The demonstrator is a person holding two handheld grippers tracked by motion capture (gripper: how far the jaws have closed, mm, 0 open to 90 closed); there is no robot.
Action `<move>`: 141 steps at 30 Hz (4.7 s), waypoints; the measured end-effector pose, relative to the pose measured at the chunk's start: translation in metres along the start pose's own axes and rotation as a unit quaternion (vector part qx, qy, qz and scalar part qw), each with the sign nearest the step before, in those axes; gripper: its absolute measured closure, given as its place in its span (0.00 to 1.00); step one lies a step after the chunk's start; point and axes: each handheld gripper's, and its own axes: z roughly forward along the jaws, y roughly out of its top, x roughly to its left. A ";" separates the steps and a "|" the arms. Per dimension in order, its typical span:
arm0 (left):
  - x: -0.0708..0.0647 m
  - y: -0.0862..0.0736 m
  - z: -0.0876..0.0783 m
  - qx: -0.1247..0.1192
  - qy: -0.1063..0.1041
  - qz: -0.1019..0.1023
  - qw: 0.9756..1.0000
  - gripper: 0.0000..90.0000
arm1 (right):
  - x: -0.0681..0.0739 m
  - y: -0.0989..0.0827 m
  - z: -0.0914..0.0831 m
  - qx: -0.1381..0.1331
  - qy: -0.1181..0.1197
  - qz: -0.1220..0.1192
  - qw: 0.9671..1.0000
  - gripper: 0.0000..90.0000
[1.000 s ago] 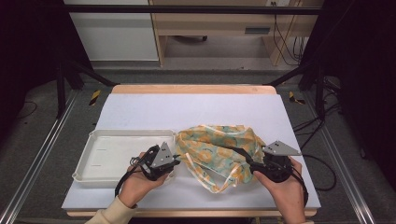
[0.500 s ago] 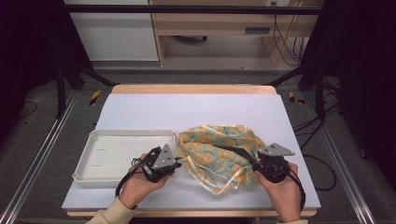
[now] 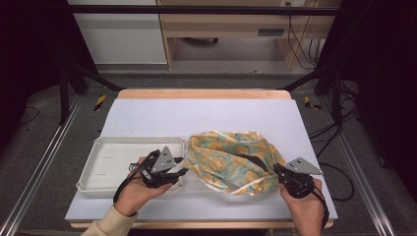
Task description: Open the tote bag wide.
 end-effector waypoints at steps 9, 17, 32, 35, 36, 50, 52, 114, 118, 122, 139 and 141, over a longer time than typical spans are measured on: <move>0.017 -0.002 -0.014 -0.019 0.028 -0.024 0.999 0.62 | -0.006 -0.010 -0.009 -0.004 -0.003 0.011 1.000 0.97; 0.028 -0.007 -0.022 -0.023 0.046 -0.039 0.998 0.59 | -0.006 -0.018 -0.015 -0.002 0.006 0.006 1.000 0.92; 0.032 -0.009 -0.018 -0.022 0.049 -0.066 0.996 0.35 | 0.023 0.028 -0.024 -0.049 0.063 -0.049 0.996 0.32; 0.033 -0.010 -0.017 -0.019 0.046 -0.068 0.996 0.31 | 0.030 0.035 -0.017 -0.040 0.079 -0.069 0.994 0.29; 0.033 -0.010 -0.016 -0.016 0.044 -0.068 0.997 0.30 | 0.035 0.041 -0.007 -0.029 0.098 -0.081 0.991 0.26; 0.030 -0.007 -0.011 -0.016 0.030 -0.065 0.997 0.23 | 0.040 0.045 0.044 0.040 0.157 -0.094 0.982 0.35; 0.029 -0.005 -0.010 -0.016 0.027 -0.061 0.998 0.23 | 0.041 0.043 0.046 0.042 0.165 -0.096 0.981 0.43; 0.088 0.071 0.044 0.069 0.022 -0.047 0.996 1.00 | 0.089 -0.001 0.012 0.001 0.285 -0.209 0.935 1.00; 0.085 0.072 0.038 0.058 0.027 -0.046 0.997 1.00 | 0.093 -0.003 0.012 0.008 0.297 -0.215 0.930 1.00; 0.080 0.069 0.036 0.055 0.017 -0.045 0.997 1.00 | 0.092 -0.003 0.013 0.012 0.291 -0.215 0.932 0.95; 0.062 0.070 0.022 0.023 -0.021 -0.033 0.999 1.00 | 0.074 0.028 -0.022 -0.010 0.205 -0.165 0.965 0.35; 0.061 0.071 0.021 0.021 -0.023 -0.035 0.999 1.00 | 0.066 0.034 -0.028 -0.015 0.178 -0.149 0.973 0.35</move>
